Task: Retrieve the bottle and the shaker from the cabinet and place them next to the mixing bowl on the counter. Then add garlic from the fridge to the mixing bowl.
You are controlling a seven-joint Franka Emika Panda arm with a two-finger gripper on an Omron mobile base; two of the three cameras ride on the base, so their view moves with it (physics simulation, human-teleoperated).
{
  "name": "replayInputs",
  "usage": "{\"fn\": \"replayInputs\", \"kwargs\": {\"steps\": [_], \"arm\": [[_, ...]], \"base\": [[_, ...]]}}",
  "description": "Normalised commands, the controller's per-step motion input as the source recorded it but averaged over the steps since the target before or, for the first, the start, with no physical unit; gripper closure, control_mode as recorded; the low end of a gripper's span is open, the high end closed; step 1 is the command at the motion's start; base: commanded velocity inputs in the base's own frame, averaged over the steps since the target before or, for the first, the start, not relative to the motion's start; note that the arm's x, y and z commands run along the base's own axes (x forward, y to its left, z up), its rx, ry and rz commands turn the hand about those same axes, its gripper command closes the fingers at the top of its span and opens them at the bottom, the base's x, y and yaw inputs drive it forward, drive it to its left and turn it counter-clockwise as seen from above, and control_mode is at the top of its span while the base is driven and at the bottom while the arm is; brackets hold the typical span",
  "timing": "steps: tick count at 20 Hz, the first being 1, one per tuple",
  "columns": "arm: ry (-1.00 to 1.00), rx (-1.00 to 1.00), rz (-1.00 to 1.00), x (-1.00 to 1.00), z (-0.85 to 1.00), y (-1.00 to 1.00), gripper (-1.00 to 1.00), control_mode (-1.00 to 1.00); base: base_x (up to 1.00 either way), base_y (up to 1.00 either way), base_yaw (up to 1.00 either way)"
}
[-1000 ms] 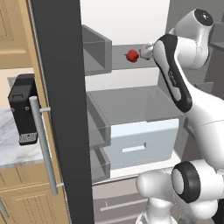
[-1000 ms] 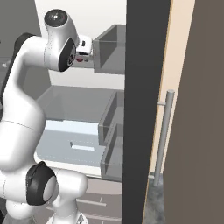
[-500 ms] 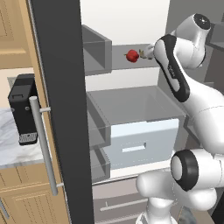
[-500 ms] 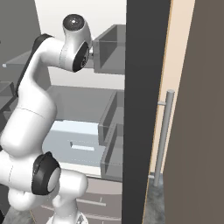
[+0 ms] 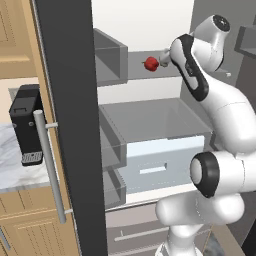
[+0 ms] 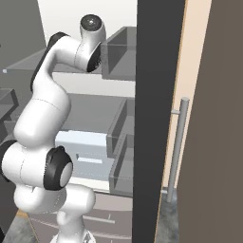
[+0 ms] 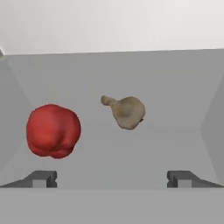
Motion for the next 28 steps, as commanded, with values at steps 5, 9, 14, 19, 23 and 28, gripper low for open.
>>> {"fn": "replayInputs", "kwargs": {"steps": [5,9,14,19,23,28], "arm": [[0.0,-0.02,0.08,0.33,0.0,0.0,-1.0,-1.0],[0.0,-0.01,0.09,0.42,0.0,0.0,-1.0,-1.0],[0.0,0.0,0.06,0.42,0.0,0.0,-1.0,-1.0],[0.0,0.0,0.0,0.34,0.0,-0.09,-1.0,-1.0],[0.0,0.0,0.0,0.3,0.0,-0.03,-1.0,-1.0],[0.03,0.0,0.0,0.26,-0.21,0.0,-1.0,-1.0]], "base": [[0.0,0.0,0.0],[0.0,0.0,0.0],[0.0,0.0,0.0],[0.0,0.0,0.0],[0.0,0.0,0.0],[0.0,0.0,0.0]]}}
